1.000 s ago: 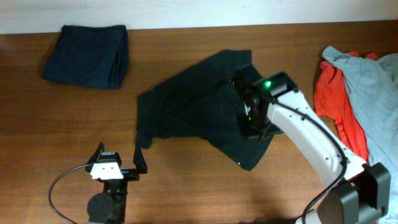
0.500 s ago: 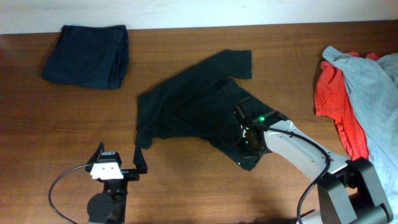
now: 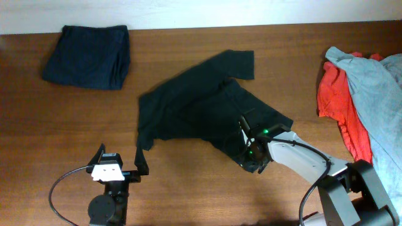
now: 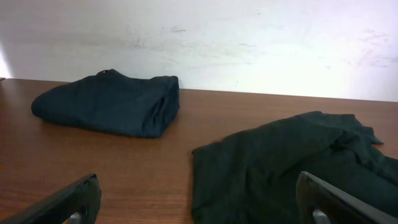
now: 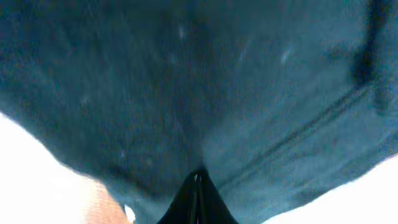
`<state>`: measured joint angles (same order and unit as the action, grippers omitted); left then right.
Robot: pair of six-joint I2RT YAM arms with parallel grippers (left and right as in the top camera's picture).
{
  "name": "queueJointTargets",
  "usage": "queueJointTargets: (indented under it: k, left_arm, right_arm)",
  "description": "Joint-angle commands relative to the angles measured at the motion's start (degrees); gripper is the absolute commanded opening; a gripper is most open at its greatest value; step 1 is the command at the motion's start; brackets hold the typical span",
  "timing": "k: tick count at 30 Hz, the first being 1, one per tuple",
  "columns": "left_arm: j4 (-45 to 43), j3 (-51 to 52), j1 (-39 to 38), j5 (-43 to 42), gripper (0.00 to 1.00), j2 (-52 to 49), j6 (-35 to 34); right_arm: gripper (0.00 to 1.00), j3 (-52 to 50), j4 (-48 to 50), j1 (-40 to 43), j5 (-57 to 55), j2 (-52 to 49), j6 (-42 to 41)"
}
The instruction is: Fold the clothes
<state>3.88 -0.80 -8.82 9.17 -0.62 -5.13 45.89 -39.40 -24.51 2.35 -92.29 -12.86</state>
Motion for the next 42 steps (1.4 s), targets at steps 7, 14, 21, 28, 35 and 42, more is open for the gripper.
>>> queueJointTargets:
  k: [7,14,21,28,35,42]
  left_arm:
    - [0.04,0.26,0.09,-0.39,0.99,0.28,0.92]
    - [0.04,0.26,0.09,-0.39,0.99,0.28,0.92]
    - [0.04,0.26,0.09,-0.39,0.99,0.28,0.92]
    - [0.04,0.26,0.09,-0.39,0.99,0.28,0.92]
    - [0.04,0.26,0.09,-0.39,0.99,0.28,0.92]
    - [0.04,0.26,0.09,-0.39,1.00,0.28,0.92]
  right_arm:
    - [0.04,0.66,-17.92,12.92,6.49,0.07,-3.78]
    - [0.04,1.73,-21.42,28.26,16.09,0.07,3.39]
    - [0.04,4.70,-19.47,26.64,20.17,0.07,10.10]
    - [0.04,4.59,-9.77,18.69,20.15,0.07,10.12]
    - [0.04,4.52,-2.84,11.74,16.02,-0.02,9.20]
    - [0.04,4.15,1.42,9.11,16.00,-1.05,9.25]
